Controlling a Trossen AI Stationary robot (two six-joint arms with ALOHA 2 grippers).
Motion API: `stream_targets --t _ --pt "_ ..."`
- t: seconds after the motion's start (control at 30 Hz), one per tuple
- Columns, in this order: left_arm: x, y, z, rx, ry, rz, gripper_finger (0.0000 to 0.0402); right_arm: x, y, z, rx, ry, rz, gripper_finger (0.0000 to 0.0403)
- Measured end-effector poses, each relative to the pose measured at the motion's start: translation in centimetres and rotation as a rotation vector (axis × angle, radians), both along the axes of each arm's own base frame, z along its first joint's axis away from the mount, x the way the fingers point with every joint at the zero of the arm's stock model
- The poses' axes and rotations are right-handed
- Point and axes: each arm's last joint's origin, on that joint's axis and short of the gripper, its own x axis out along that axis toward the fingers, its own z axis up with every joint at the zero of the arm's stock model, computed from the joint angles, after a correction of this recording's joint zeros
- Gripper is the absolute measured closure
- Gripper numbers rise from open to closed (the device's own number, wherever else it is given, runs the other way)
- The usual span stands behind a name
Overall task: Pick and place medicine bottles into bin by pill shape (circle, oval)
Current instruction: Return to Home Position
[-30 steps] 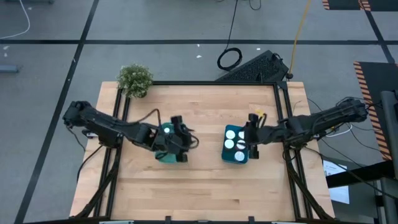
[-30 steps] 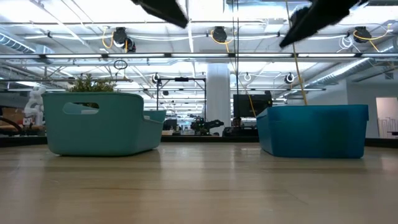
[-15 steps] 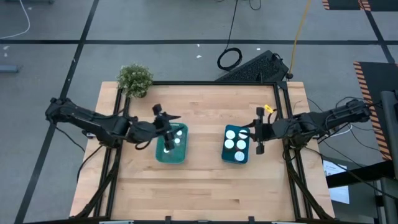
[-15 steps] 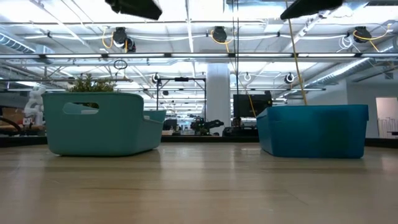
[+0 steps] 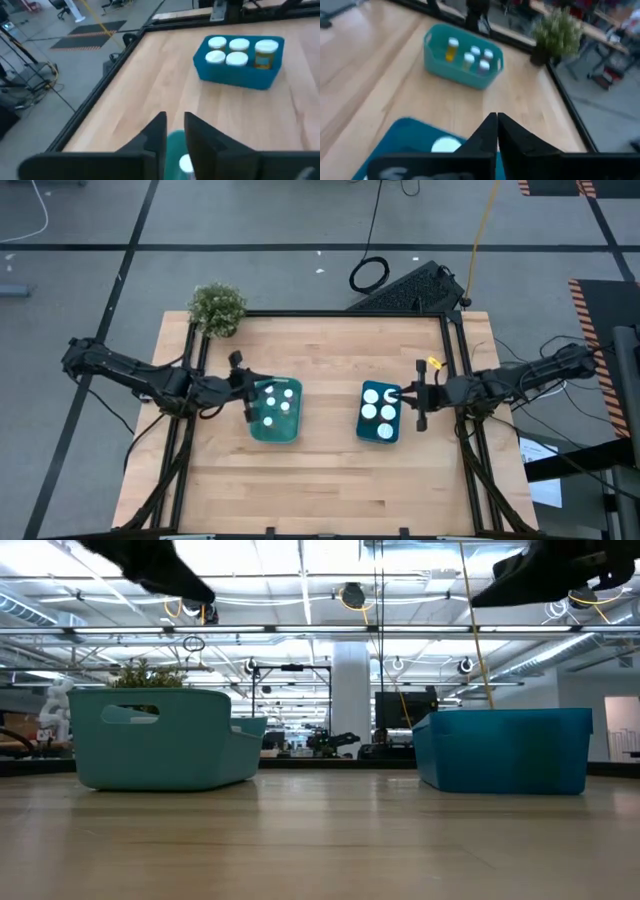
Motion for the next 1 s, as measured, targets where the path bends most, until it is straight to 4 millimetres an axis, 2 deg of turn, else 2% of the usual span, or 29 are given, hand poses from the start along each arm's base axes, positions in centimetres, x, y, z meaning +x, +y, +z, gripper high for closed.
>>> stream_targets --t 0.17,0.23,0.43,0.5,0.63,0.9,1.0 --pt "-0.3 0.0 -1.9 0.007 -0.023 -0.036 0.0385 -0.7 -0.1 -1.5 -0.01 -0.092 0.063 0.0402" --pt "-0.3 -0.1 -1.9 -0.006 -0.1 -0.068 0.0396 -1.1 -0.3 -2.4 -0.021 -0.096 0.066 0.0402" --pt "-1.4 -0.1 -3.9 -0.011 -0.189 -0.195 0.0394 -1.8 -0.6 -4.0 -0.03 -0.187 0.085 0.0402" --pt "-1.6 -0.2 -3.9 -0.036 -0.268 -0.234 0.0398 -2.2 -0.7 -4.9 -0.027 -0.19 0.096 0.0402" --pt "-2.3 -0.1 -4.8 -0.053 -0.321 -0.258 0.0392 -2.8 -0.9 -6.0 -0.022 -0.199 0.102 0.0403" --pt "-3.2 0.1 -6.0 -0.056 -0.333 -0.275 0.0396 -3.5 -1.1 -8.0 -0.024 -0.233 0.118 0.0403" --pt "-3.4 0.2 -6.6 -0.046 -0.336 -0.287 0.0394 -3.6 -1.2 -8.1 -0.008 -0.254 0.11 0.0403"
